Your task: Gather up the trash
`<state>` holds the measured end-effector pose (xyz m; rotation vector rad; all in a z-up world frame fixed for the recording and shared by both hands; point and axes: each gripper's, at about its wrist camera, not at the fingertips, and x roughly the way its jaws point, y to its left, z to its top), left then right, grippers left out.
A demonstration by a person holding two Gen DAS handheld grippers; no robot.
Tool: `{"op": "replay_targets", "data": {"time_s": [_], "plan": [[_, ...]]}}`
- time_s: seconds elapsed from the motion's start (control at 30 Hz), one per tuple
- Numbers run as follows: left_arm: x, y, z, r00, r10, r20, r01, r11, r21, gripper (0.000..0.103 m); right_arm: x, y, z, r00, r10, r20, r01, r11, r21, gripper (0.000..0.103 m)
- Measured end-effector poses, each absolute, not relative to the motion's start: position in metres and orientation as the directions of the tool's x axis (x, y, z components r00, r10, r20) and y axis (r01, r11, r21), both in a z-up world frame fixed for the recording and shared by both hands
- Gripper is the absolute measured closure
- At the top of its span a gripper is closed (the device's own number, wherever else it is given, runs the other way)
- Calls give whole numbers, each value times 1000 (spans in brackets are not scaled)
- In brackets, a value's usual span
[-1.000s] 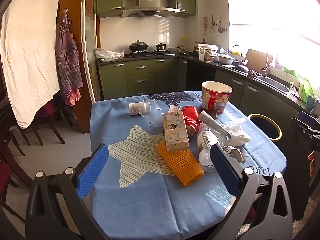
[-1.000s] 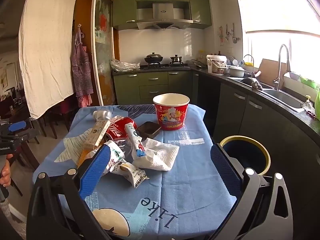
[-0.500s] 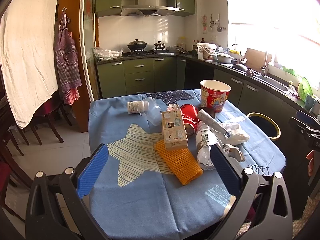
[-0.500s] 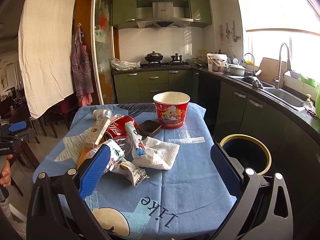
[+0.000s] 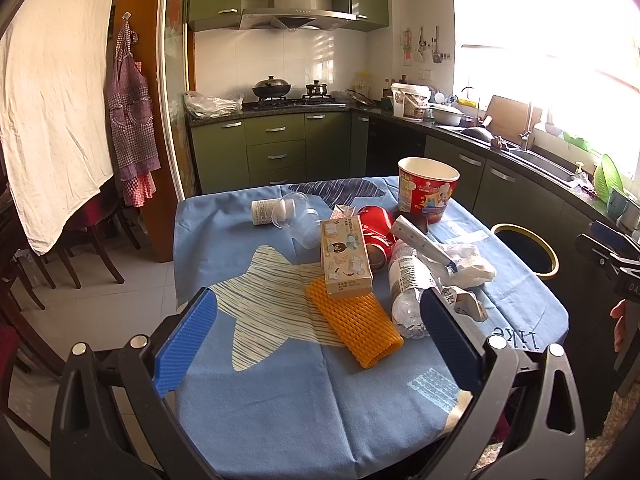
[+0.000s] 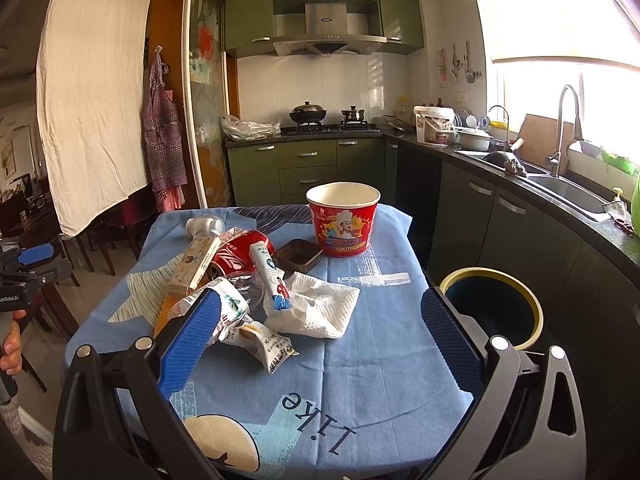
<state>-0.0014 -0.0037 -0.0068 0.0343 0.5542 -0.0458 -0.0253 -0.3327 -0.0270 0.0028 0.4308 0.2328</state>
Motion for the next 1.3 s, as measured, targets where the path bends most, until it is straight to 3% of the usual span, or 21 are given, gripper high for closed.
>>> {"op": "replay_targets", "data": {"time_s": [1.3], "plan": [[-3,-5,-9,846,-37,-532,55,998,18,6,-22,-331,-32,876,225,-426,-223,973,54,4]]}}
